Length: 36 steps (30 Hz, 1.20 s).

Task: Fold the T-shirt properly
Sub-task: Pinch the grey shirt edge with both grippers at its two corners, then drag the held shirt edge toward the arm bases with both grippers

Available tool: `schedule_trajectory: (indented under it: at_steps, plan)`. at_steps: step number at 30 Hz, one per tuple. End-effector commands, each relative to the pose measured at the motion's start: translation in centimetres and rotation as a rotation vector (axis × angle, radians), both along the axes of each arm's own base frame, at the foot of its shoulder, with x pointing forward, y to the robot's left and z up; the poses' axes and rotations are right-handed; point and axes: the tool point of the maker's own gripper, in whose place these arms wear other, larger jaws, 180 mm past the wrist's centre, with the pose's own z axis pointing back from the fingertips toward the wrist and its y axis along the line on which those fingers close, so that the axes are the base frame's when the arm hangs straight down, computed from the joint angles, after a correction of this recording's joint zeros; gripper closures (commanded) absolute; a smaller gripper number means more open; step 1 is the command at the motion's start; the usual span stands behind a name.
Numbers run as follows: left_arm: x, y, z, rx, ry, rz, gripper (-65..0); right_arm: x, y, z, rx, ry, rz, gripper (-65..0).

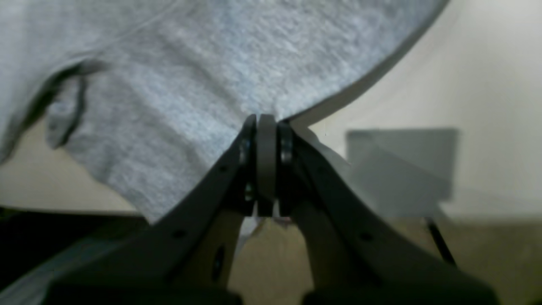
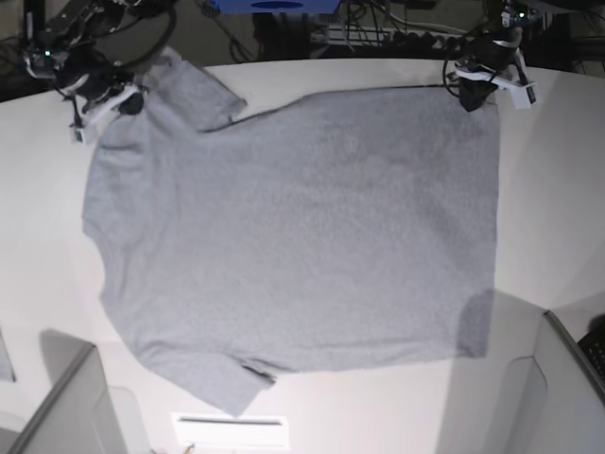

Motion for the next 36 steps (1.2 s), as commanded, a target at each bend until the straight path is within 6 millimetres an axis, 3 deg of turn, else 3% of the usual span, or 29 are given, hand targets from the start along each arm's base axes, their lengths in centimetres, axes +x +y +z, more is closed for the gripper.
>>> schedule_trajectory:
  at_steps: [1,7,13,17,22,32,36]
  plan:
    - [0.0,1.0,1.3,0.027,-0.029,0.005,0.0,-0.6,-0.4,0.3,-0.027,0.017,-0.001,0.0]
    - [-1.5,4.0,2.9,0.103,-0.022,0.041,0.0,-2.2,-0.8,1.8,-0.091,0.019,0.016,0.0]
    - [-1.4,3.1,3.9,0.1,-0.039,0.017,0.0,-1.6,-0.8,2.8,-0.115,0.015,0.035,0.0]
    - [-0.7,2.6,4.8,0.1,-0.068,0.005,0.0,-1.0,0.2,3.3,-0.054,-0.006,0.049,0.0]
    - [-1.2,0.8,4.3,0.053,0.023,-0.069,0.0,-0.8,1.1,3.6,-0.004,-0.021,0.064,0.0]
    - [-0.1,0.0,5.0,0.039,0.008,-0.099,0.0,0.4,0.5,5.8,-0.068,-0.083,0.077,0.0]
    - [1.5,-0.2,5.7,0.038,-0.04,-0.101,0.0,1.3,0.1,7.0,-0.033,-0.163,0.034,0.0]
